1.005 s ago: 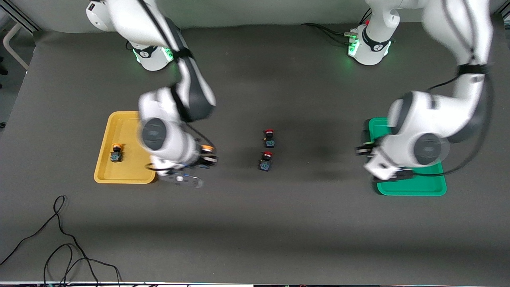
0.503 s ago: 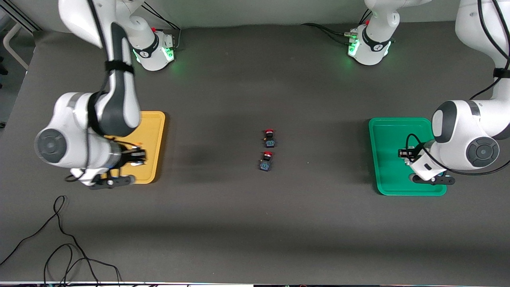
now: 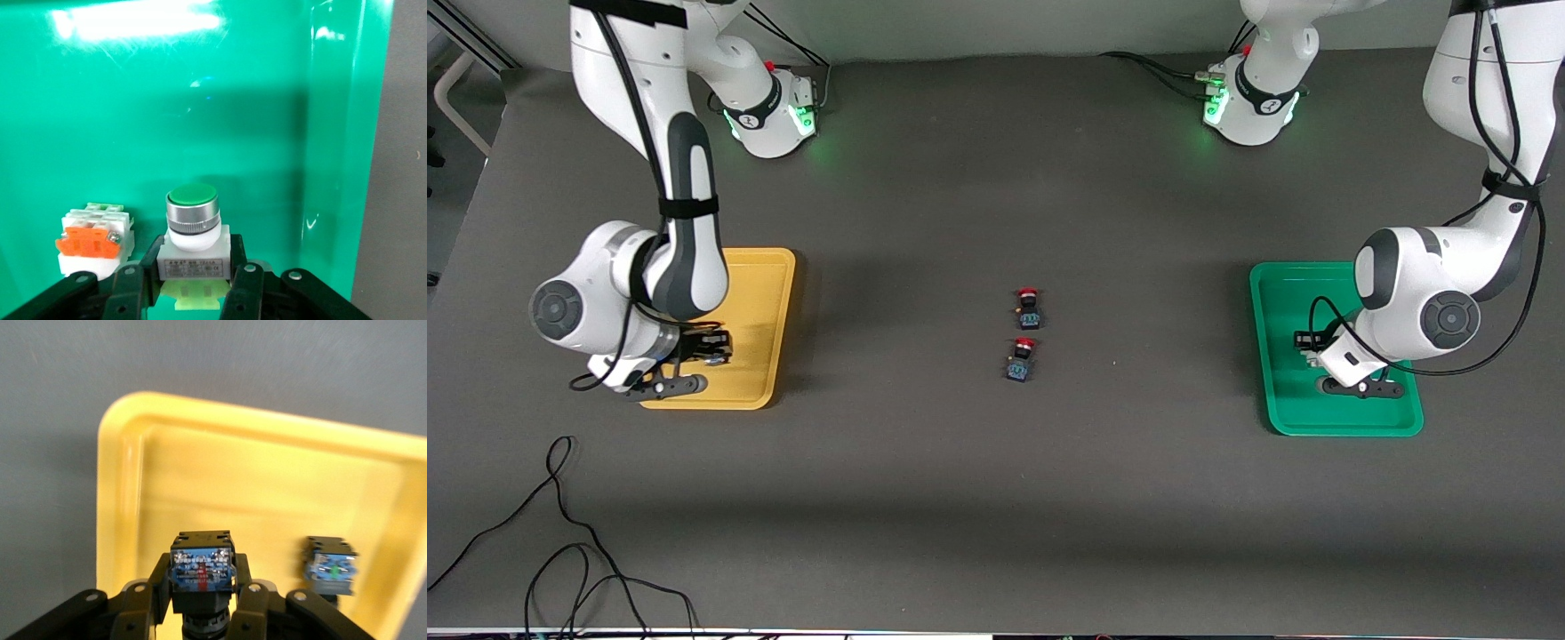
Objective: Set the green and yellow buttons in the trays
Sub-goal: 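Place the yellow button in the yellow tray while the left gripper places green in green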
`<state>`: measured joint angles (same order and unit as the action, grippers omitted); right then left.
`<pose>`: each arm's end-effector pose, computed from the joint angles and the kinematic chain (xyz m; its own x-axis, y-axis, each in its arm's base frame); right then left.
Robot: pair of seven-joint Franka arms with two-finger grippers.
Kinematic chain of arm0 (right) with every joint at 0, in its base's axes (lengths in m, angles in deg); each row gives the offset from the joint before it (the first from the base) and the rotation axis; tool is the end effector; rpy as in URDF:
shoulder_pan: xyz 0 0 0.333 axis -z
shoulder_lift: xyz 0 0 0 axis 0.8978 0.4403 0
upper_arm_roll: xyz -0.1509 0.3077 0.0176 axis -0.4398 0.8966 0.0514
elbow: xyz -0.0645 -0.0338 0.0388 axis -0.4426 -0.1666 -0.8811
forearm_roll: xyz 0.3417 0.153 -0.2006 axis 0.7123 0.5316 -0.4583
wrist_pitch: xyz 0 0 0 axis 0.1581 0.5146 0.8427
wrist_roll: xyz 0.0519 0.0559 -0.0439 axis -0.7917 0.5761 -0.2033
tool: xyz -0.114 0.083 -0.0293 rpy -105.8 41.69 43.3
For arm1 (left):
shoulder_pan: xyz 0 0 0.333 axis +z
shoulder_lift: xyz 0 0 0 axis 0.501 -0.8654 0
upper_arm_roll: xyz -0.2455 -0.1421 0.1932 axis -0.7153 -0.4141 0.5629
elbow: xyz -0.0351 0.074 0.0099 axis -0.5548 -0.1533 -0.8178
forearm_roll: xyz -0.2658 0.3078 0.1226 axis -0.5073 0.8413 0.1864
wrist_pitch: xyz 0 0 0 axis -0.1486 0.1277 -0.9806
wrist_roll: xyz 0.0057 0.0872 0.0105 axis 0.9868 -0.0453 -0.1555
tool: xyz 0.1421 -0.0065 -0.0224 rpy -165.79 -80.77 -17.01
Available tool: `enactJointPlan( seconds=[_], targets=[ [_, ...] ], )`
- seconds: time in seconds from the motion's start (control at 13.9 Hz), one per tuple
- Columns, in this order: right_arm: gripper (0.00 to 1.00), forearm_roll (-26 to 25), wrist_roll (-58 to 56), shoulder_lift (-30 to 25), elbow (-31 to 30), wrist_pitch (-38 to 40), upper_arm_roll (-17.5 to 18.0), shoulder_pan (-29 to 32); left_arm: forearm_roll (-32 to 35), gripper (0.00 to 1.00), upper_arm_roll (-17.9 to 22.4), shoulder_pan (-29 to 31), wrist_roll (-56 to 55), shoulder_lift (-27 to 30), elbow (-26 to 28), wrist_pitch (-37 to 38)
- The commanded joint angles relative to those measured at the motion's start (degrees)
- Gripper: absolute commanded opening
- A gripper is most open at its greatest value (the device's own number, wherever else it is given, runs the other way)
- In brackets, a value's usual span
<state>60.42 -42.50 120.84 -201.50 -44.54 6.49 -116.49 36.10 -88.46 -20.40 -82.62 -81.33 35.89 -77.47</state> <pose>0.5850 -0.0030 0.1990 0.9817 0.1148 -0.1521 0.1128 -0.9934 -0.0220 0.5879 0.0320 0.1578 0.9776 -0.0684 -0.1992 -0.0698 -0.9976 0.0000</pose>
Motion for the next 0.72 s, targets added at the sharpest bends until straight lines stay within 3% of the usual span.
enactJointPlan(
  seconds=[0.0,0.07,0.14,0.36,0.65],
  targets=[
    [0.32,3.27,-2.03,2.43,-0.34,-0.88,0.32,-0.91,0.63,0.77,-0.49,0.7,0.17,-0.08,0.68,-1.07],
    [0.6,3.62,-1.42,2.69,-0.26,-0.71,0.41,-1.0,0.72,0.99,-0.49,0.61,0.0,0.27,0.59,-0.81],
    [0.89,3.8,-1.15,2.78,-0.17,-0.53,0.5,-1.0,0.63,1.0,-0.57,0.61,-0.09,0.71,0.16,0.07],
    [0.99,3.8,1.04,1.29,1.23,1.31,0.15,-1.52,0.63,1.0,-0.75,0.44,-0.36,5.18,-2.9,7.51],
    [0.99,0.74,2.88,0.14,8.77,10.25,-3.89,-2.06,0.63,1.0,-1.1,-0.18,0.7,12.56,-16.07,29.55]
  ],
)
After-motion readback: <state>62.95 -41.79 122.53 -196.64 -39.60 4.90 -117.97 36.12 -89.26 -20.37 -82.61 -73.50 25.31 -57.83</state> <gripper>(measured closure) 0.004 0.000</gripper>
